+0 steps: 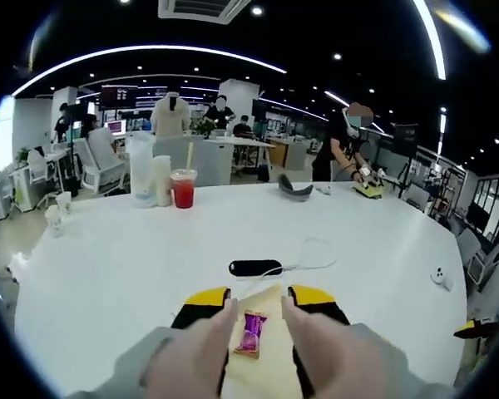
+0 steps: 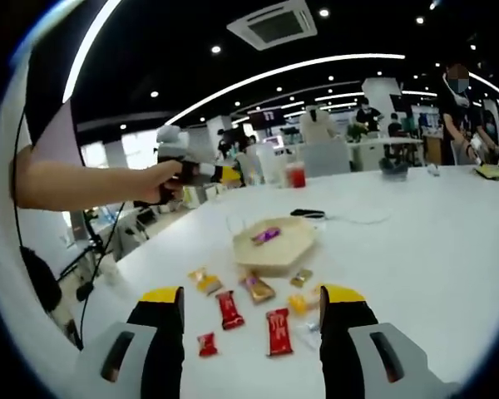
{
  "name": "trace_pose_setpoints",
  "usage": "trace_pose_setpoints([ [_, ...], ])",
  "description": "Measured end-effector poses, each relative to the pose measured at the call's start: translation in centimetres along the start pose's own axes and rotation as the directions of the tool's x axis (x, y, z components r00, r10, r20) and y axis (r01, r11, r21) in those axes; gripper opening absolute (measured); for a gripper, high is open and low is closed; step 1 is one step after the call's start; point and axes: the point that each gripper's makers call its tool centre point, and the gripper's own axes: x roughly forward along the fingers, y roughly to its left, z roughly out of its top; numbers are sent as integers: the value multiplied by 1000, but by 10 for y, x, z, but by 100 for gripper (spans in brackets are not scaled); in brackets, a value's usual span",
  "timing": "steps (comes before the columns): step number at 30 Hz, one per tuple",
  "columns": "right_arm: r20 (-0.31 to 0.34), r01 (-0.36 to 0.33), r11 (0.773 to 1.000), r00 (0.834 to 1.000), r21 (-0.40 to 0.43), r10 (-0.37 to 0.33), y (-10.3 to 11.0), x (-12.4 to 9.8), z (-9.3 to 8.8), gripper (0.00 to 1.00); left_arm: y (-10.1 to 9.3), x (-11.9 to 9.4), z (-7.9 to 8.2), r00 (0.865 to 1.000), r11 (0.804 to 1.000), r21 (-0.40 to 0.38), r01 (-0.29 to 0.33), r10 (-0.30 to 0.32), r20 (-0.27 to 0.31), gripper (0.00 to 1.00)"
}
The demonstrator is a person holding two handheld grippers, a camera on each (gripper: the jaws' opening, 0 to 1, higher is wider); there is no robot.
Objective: Place the target food into the container with the food tongs after gripping and lifting it, then release it inside without dropping or visibly crushing the food.
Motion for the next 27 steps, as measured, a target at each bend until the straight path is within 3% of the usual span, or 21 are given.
trace_pose_setpoints([
  [9,53,-12,1000,999,17,11,-3,-5,15,67,-15,-30,2,1000,1000,-2,5,-5,9,26],
  [15,50,-4,1000,999,9,4,-1,-12,7,68,-27,-57,2,999,999,17,37,-37,-6,26],
  [22,33,-4,999,999,-39,5,7,-24,-4,71,-29,-85,-14,999,999,13,43,-43,-9,26],
  [27,53,7,998,999,-62,-4,10,-30,0,75,-23,-97,-26,999,999,1,33,-33,-34,26],
])
